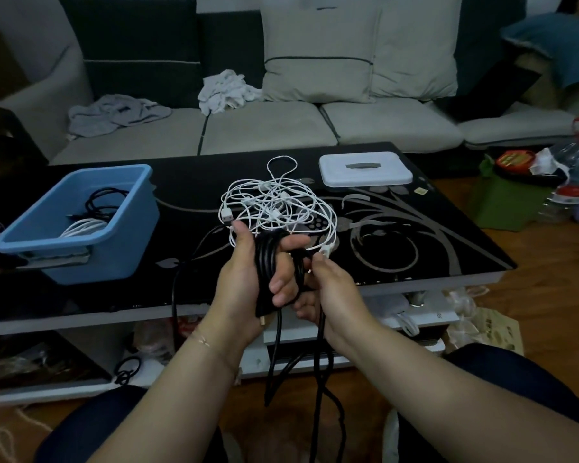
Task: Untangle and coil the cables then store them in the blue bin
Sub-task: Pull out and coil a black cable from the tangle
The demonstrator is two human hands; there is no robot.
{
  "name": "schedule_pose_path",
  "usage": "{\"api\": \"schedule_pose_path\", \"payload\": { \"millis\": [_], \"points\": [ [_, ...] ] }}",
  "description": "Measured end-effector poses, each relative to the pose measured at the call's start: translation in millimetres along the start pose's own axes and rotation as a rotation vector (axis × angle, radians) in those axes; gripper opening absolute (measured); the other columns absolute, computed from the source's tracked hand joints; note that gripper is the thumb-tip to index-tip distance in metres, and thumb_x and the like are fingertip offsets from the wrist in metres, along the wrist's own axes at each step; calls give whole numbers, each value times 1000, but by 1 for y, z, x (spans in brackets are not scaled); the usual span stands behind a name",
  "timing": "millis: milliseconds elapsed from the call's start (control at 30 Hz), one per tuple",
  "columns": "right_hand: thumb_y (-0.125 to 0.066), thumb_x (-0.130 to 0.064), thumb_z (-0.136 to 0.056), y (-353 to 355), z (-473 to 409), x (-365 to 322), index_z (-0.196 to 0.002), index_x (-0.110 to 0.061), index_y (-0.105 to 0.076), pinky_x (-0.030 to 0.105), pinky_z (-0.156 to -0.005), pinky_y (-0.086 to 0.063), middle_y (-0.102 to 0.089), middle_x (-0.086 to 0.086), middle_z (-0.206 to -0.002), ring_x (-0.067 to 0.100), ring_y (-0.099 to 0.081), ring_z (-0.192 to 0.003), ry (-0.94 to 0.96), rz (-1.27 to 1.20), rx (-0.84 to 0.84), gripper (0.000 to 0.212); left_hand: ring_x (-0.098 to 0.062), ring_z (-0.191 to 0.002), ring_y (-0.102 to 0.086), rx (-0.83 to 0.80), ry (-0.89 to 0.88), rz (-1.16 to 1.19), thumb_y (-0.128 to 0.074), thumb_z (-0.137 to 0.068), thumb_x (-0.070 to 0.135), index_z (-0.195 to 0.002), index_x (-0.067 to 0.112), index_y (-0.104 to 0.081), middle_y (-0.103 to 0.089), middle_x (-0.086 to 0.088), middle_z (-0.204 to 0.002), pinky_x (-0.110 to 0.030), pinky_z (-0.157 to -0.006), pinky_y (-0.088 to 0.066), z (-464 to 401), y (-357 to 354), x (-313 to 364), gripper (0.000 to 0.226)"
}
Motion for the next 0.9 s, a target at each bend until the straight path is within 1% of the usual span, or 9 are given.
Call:
{"api": "schedule_pose_path", "payload": {
  "millis": [100,234,334,401,501,601,701,801,902],
  "points": [
    [-31,-36,-104,1,-4,4,-104,-13,-59,20,-37,-35,-59,7,-65,15,-47,-42,28,7,80,36,-15,-28,-32,-39,2,1,-13,-102,44,-76,3,-64,-31,-2,-35,-20,-39,-34,1,-5,-8,70],
    [-36,-35,-103,2,-7,2,-90,-13,-60,23,-49,-43,-55,1,-48,12,-54,-43,14,-164,143,35,-20,-43,-48,-25,-32,-145,-18,-102,42,-73,7,-53,-42,-5,-38,-25,-52,-41,1,-14,-18,57],
    [-39,-34,-102,2,-9,-4,-81,-15,-57,25,-58,-46,-61,2,-60,14,-59,-56,-33,-304,142,34,-26,-85,-71,-169,90,-35,-29,-100,44,-70,11,-58,-71,-22,-80,-23,-67,-53,0,-13,-15,52],
    [-37,-31,-103,-1,-12,-13,-81,-14,-57,23,-58,-42,-62,0,-66,13,-56,-60,64,-304,70,34,-30,-103,-67,-292,155,10,-40,-97,44,-78,11,-66,-71,-24,-98,-28,-82,-54,1,-8,-7,46],
    [-36,-35,-102,2,-12,-22,-91,-9,-57,27,-58,-46,-62,6,-74,21,-59,-67,223,-153,111,35,-27,-111,-64,-434,175,-7,-53,-93,43,-119,7,-66,-72,-16,-104,-35,-102,-46,4,-5,-4,47],
    [-35,-38,-102,1,-5,-27,-103,0,-52,29,-50,-43,-58,6,-66,21,-54,-51,313,-73,67,42,-24,-101,-66,-533,187,-49,-46,-96,41,-132,4,-56,-73,-11,-94,-33,-101,-44,7,-3,-3,52],
    [-29,-33,-104,-2,1,-32,-105,2,-46,17,-31,-30,-56,3,-54,14,-44,-30,337,-86,23,39,-16,-66,-64,-551,158,-13,-42,-97,38,-98,13,-69,-73,-14,-94,-33,-87,-48,8,-10,0,36],
    [-32,-37,-103,1,-3,-29,-101,-3,-53,17,-31,-33,-62,6,-67,12,-46,-33,293,-71,92,39,-8,-37,-43,-408,72,55,-32,-95,43,-71,17,-56,-72,-21,-98,-26,-67,-52,7,-17,-3,43],
    [-35,-33,-103,-1,-7,-27,-97,-9,-58,22,-45,-46,-63,7,-76,11,-58,-53,246,-99,96,33,-4,-29,-35,-323,16,152,-23,-98,47,-82,9,-68,-73,-14,-78,-29,-76,-53,7,-18,-3,61]
  ]
}}
Point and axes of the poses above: each hand's wrist, its own z-axis away from the middle knuckle, its own y-axis out of the back of the hand, x = y × z, the point moved 5 cm from there along -z, towards the middle knuckle
